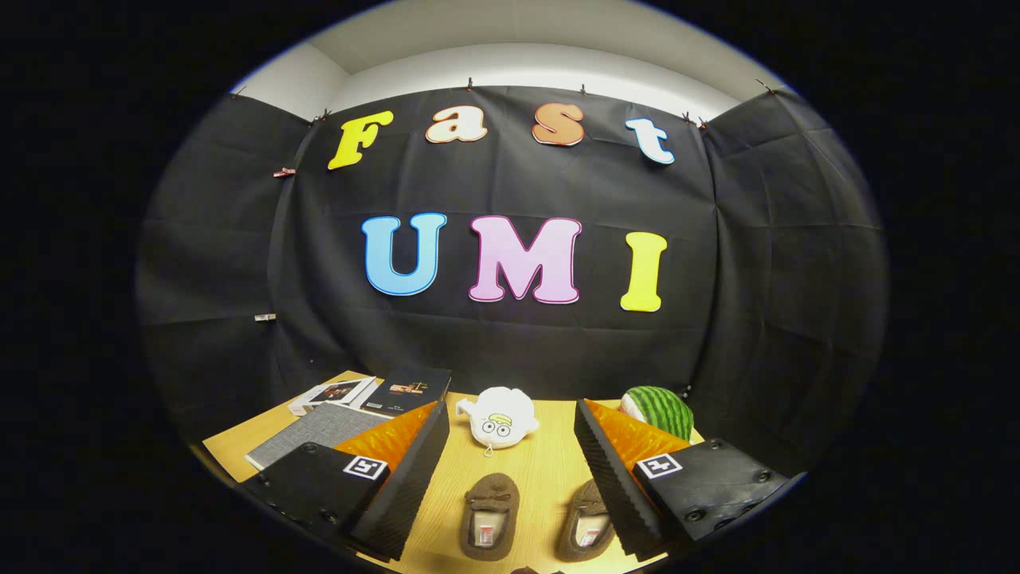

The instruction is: Open the storage box then place both shoes into the box .Put the left shoe in first, then the right shoe, with the right side of both shoes facing outward in a uniform manner.

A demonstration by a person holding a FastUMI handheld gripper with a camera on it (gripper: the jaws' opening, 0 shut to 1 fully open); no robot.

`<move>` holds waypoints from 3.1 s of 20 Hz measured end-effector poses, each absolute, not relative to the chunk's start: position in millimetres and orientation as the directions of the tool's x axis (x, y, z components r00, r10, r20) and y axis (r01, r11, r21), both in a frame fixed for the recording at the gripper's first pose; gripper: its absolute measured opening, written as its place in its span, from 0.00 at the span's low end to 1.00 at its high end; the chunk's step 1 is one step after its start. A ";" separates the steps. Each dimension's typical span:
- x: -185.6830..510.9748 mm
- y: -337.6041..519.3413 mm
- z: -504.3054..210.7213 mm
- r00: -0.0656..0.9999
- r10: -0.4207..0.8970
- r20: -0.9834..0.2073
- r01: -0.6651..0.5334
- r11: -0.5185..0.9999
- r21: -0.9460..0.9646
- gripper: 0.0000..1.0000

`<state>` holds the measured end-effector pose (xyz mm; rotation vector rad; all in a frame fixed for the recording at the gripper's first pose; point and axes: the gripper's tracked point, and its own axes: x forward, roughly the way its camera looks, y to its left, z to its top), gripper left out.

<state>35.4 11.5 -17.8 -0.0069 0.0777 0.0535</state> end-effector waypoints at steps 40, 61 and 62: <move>24.0 197.2 -215.2 0.270 0.908 -0.321 0.029 0.325 0.945 0.96; 2.2 219.9 -181.5 0.189 0.943 -0.275 0.225 0.231 0.946 0.05; 2.7 221.6 -172.3 0.189 0.949 -0.252 0.224 0.208 0.952 0.05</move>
